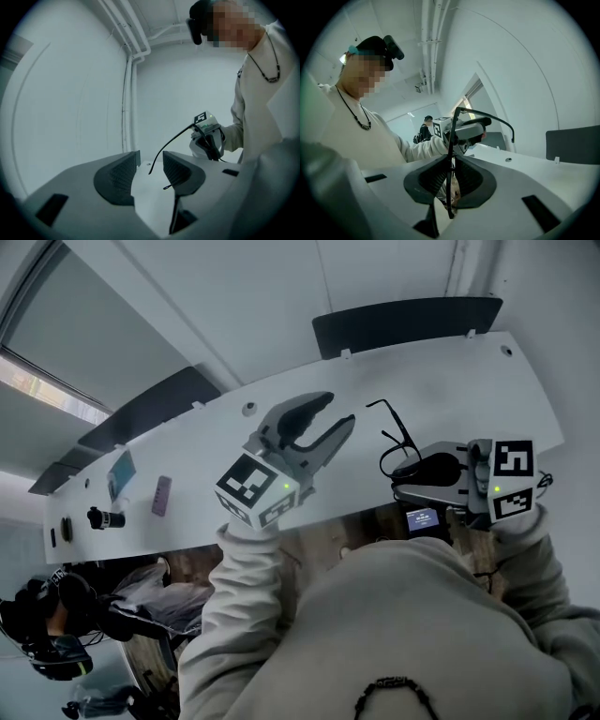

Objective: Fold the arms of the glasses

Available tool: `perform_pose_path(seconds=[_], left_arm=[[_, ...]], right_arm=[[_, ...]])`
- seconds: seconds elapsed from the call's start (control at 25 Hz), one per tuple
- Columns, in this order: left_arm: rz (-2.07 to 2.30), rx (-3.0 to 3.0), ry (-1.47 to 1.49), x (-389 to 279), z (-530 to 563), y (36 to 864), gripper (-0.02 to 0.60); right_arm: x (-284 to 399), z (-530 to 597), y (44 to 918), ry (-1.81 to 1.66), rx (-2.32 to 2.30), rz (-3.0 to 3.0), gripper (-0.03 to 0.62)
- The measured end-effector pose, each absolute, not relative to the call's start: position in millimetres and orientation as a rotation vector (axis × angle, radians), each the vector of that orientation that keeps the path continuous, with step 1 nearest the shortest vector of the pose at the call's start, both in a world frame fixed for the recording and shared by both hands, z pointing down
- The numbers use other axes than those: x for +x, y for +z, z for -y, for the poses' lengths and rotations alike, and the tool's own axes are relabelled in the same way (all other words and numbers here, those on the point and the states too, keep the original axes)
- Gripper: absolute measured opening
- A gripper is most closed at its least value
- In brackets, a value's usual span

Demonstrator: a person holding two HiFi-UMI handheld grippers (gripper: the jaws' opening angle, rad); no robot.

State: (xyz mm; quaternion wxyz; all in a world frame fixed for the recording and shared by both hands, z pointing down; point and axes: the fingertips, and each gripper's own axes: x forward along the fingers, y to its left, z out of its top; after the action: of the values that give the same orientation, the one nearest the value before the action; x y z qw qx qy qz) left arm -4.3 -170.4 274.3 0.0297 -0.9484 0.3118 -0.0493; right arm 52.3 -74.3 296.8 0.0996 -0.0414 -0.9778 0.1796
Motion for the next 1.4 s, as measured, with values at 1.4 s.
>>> perform_pose_path(seconds=[1.4], left_arm=[[-0.952, -2.817, -0.181, 23.6, 175.4, 284.6, 0.028]], right_arm=[[45.6, 61.9, 257.7, 0.495, -0.191, 2.974, 0.063]])
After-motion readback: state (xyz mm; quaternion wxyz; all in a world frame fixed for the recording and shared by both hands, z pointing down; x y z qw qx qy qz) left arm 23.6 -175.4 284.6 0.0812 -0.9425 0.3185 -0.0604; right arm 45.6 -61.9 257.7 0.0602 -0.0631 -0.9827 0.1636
